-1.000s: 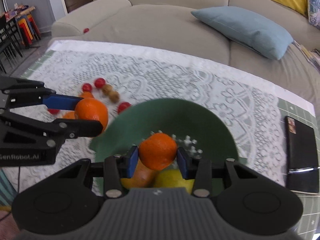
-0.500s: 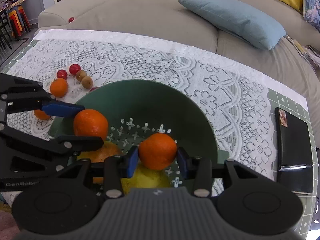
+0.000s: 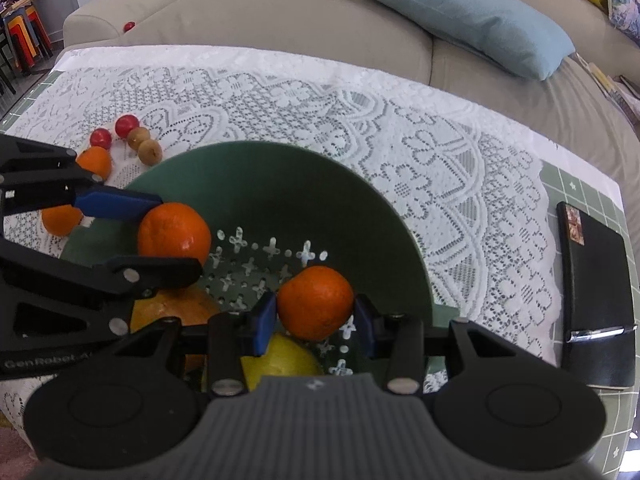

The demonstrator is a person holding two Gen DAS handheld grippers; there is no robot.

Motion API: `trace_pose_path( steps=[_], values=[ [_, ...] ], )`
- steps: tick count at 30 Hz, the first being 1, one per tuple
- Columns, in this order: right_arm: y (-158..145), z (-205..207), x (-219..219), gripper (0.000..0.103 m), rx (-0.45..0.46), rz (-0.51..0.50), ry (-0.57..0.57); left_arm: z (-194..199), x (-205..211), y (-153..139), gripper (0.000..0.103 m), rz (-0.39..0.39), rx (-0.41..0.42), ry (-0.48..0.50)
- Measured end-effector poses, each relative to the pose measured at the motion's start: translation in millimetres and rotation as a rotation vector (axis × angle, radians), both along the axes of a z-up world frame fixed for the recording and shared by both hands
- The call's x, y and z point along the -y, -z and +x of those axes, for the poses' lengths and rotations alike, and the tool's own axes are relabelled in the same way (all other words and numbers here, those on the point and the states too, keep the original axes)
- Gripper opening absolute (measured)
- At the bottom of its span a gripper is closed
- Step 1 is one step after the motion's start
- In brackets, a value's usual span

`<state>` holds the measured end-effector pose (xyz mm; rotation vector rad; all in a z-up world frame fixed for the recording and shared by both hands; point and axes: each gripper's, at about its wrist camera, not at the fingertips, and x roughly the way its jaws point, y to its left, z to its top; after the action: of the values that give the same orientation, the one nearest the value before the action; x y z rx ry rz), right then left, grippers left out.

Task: Organize fruits
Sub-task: 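Carry both oranges over the green colander with both tools, then open both tools to drop the oranges into the colander and withdraw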

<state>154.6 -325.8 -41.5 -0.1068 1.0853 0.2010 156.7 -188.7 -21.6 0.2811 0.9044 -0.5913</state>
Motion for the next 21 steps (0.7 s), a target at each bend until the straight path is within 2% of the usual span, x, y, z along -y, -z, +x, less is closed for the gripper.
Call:
trace_pose_path(
  steps=[7, 15, 21],
  values=[
    [3.6, 2.0, -1.1, 0.040, -0.006, -0.011, 0.003, 1.0, 1.9, 2.8, 0.053, 0.009, 0.005, 0.011],
    [1.1, 2.7, -2.7, 0.041, -0.015, -0.025, 0.009, -4.1, 4.7, 2.9, 0.065, 0.031, 0.011, 0.039],
    [-8.7, 0.6, -3.1, 0.051, -0.009, -0.036, 0.000, -9.7, -0.8, -6.5, 0.067, 0.010, 0.035, 0.028]
  ],
)
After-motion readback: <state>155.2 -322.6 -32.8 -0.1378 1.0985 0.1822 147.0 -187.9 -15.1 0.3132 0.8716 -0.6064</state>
